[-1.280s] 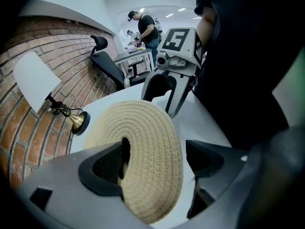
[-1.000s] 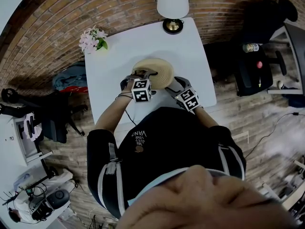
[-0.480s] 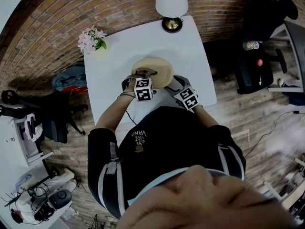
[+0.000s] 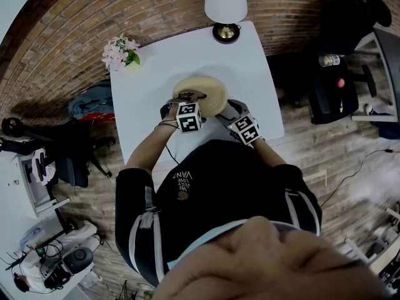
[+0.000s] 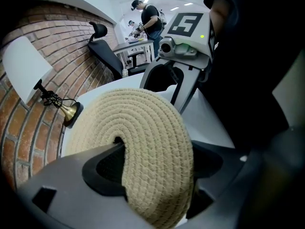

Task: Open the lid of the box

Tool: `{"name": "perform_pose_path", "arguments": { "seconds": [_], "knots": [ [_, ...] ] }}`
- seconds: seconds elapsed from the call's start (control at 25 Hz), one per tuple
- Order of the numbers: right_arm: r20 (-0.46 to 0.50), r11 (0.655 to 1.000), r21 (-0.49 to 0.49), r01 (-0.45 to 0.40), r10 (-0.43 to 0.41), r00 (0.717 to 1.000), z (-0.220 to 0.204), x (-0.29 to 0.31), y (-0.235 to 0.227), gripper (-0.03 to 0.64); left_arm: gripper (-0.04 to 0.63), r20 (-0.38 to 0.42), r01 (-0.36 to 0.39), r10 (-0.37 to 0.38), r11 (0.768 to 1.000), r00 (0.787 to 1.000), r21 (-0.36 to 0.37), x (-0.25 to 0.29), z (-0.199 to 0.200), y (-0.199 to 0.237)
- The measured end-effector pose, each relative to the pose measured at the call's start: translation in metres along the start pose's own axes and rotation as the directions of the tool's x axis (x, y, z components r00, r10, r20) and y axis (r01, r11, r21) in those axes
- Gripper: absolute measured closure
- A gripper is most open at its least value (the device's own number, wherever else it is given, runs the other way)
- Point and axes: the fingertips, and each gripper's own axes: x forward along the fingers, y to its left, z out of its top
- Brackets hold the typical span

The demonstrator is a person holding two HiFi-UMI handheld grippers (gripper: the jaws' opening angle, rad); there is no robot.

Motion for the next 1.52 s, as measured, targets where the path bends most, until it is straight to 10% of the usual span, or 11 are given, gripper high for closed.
{"name": "perform_pose_path", "arguments": {
  "seconds": [1.52],
  "knots": [
    [-0.017, 1.000, 0.019, 0.015, -0.014, 1.000, -0.003, -0.002, -0.002, 0.337, 0.221, 0.211, -0.001, 0.023, 0.995, 0.977, -0.100, -0.032, 0.017, 0.008]
  ]
}}
